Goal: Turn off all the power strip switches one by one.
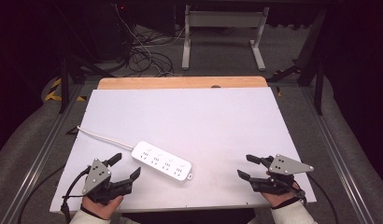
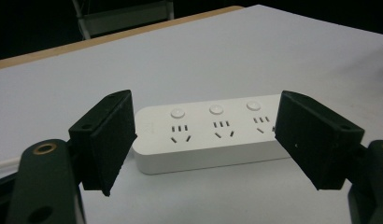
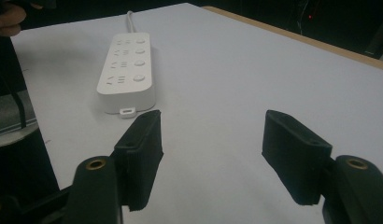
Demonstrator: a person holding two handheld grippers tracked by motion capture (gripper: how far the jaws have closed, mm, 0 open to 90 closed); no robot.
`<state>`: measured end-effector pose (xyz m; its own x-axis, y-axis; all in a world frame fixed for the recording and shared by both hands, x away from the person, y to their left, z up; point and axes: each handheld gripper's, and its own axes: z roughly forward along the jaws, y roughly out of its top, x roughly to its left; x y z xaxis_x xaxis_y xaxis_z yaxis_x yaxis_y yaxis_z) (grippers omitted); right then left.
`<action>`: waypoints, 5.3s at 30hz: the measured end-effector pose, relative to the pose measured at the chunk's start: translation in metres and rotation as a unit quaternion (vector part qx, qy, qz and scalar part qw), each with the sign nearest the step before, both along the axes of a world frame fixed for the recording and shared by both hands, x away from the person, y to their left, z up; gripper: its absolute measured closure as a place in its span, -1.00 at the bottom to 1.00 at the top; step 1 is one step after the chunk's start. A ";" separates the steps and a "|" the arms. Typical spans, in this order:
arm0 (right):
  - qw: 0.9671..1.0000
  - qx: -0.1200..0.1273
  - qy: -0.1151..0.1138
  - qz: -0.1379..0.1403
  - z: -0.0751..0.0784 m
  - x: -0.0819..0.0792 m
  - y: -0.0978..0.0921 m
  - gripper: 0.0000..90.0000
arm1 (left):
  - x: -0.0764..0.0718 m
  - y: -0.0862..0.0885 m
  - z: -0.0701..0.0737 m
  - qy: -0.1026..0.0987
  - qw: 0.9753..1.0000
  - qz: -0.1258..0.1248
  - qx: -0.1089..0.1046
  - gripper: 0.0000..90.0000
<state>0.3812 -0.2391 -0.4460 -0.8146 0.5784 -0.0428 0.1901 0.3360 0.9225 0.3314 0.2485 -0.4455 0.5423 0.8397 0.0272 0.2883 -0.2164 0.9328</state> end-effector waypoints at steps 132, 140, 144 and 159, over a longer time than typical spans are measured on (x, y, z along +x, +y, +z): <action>0.999 -0.014 0.013 0.029 -0.006 0.002 0.008 -0.06 | 0.093 -0.137 -0.005 0.218 0.955 -0.151 0.131 1.00; 0.999 -0.014 0.013 0.032 -0.006 0.001 0.008 -0.06 | 0.092 -0.135 -0.010 0.214 0.959 -0.142 0.123 1.00; 0.999 -0.015 0.014 0.032 -0.006 0.002 0.009 -0.06 | 0.092 -0.135 -0.010 0.212 0.958 -0.143 0.127 1.00; 0.999 -0.018 0.012 0.032 -0.006 0.001 0.009 -0.06 | 0.088 -0.138 -0.012 0.192 0.962 -0.138 0.136 1.00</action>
<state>0.3819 -0.2299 -0.4516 -0.8513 0.5230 -0.0429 0.1885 0.3811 0.9051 0.4197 0.1107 -0.4573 0.7578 0.6522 -0.0203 0.4963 -0.5559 0.6668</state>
